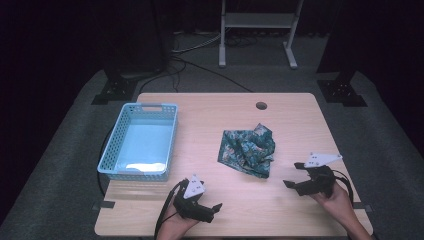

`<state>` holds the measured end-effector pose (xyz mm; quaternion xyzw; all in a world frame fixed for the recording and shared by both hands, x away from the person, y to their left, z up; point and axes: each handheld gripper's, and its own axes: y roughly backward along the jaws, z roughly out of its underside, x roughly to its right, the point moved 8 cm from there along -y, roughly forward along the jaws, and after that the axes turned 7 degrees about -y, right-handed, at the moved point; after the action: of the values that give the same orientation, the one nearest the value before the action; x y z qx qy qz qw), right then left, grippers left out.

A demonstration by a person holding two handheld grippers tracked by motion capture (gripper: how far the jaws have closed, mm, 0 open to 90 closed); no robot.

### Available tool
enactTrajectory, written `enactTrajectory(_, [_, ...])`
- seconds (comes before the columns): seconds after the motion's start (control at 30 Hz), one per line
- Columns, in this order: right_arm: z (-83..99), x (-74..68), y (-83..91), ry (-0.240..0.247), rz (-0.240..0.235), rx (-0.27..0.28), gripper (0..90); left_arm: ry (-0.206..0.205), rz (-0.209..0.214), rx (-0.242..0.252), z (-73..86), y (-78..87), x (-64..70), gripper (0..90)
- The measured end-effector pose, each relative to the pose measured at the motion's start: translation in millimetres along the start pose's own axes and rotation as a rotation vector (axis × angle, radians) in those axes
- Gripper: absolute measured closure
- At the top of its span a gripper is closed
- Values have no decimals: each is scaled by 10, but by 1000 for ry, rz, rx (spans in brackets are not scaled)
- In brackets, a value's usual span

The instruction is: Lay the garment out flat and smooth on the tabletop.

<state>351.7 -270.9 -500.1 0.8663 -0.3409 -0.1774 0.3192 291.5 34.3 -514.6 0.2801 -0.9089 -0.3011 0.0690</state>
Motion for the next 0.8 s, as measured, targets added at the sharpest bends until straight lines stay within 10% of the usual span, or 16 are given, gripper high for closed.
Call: enactTrajectory(0.8, [-387,-91,-532,41,-22,-48,233,-2,-1,8,-12,27,-22,55])
